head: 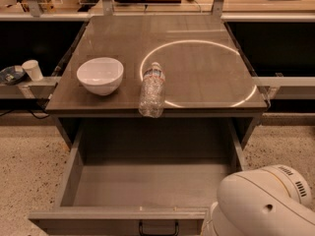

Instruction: Close top drawer

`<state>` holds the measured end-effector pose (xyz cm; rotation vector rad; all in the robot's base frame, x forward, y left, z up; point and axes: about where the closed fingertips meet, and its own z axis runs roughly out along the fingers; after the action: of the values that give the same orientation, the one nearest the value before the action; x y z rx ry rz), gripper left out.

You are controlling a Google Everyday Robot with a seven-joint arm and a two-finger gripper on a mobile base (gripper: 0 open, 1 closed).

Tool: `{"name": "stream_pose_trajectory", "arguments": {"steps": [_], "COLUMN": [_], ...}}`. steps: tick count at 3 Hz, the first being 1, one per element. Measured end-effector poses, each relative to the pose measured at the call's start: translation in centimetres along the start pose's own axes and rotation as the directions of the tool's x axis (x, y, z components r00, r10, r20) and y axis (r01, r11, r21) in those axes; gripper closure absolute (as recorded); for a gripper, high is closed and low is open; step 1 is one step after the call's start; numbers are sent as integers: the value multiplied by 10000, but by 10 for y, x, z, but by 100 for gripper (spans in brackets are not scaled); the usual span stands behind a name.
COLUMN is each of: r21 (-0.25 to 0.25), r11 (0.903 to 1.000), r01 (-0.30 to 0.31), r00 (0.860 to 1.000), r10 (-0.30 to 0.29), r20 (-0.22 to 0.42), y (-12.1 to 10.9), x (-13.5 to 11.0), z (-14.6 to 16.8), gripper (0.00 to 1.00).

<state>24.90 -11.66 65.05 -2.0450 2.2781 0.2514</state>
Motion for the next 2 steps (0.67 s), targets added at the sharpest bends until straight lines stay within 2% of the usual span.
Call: {"name": "stream_pose_trajectory", "arguments": {"steps": [1, 2], "r21": [0, -1], "r11": [10000, 10000], "r01": [0, 1], "r00": [10000, 10000], "r10": [0, -1], "r20": [0, 0], "y": [0, 0], "x": [0, 0], "z": [0, 0], "gripper": [12, 0]}}
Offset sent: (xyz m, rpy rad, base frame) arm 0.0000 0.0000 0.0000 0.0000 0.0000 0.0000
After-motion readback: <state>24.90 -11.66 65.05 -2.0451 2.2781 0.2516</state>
